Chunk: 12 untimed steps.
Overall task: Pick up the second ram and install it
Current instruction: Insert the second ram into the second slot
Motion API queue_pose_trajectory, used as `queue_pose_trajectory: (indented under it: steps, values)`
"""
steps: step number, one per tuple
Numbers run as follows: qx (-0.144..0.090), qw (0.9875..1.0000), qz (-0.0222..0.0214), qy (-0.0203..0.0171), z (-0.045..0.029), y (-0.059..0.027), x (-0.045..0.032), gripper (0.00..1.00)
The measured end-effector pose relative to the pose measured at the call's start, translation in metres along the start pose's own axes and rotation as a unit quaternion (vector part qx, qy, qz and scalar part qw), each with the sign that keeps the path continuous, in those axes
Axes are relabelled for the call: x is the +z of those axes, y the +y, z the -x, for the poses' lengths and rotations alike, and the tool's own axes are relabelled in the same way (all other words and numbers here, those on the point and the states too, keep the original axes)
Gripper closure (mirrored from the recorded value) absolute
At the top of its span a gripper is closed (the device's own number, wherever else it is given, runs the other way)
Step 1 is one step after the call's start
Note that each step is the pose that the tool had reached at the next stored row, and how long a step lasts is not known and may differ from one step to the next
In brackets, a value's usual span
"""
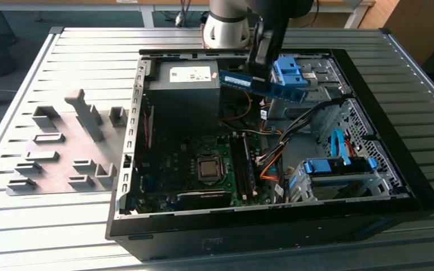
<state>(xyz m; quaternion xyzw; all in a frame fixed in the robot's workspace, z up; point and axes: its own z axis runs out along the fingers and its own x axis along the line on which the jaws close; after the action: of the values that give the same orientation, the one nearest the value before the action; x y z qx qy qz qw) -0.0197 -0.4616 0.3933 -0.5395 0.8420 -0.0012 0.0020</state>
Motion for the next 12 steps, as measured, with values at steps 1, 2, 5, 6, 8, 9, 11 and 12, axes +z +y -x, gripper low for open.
queue_pose_trajectory:
  steps: [1, 2, 5, 6, 8, 9, 11, 12]
  values:
    - [0.010, 1.0000, -0.0001, 0.0002, 0.0000, 0.0000, 0.0004, 0.86]
    - [0.019, 0.9998, -0.0002, 0.0004, 0.0000, 0.0000, 0.0007, 0.86]
    - [0.046, 0.9990, -0.0004, 0.0009, 0.0000, 0.0000, 0.0017, 0.86]
    - [0.055, 0.9985, -0.0005, 0.0011, 0.0000, 0.0000, 0.0020, 0.86]
    - [0.073, 0.9973, -0.0007, 0.0015, 0.0000, 0.0000, 0.0028, 0.86]
    - [0.082, 0.9966, -0.0008, 0.0017, 0.0000, 0.0000, 0.0031, 0.86]
    - [0.100, 0.9950, -0.0010, 0.0020, 0.0000, 0.0000, 0.0038, 0.86]
    - [0.109, 0.9940, -0.0010, 0.0022, 0.0000, 0.0000, 0.0041, 0.86]
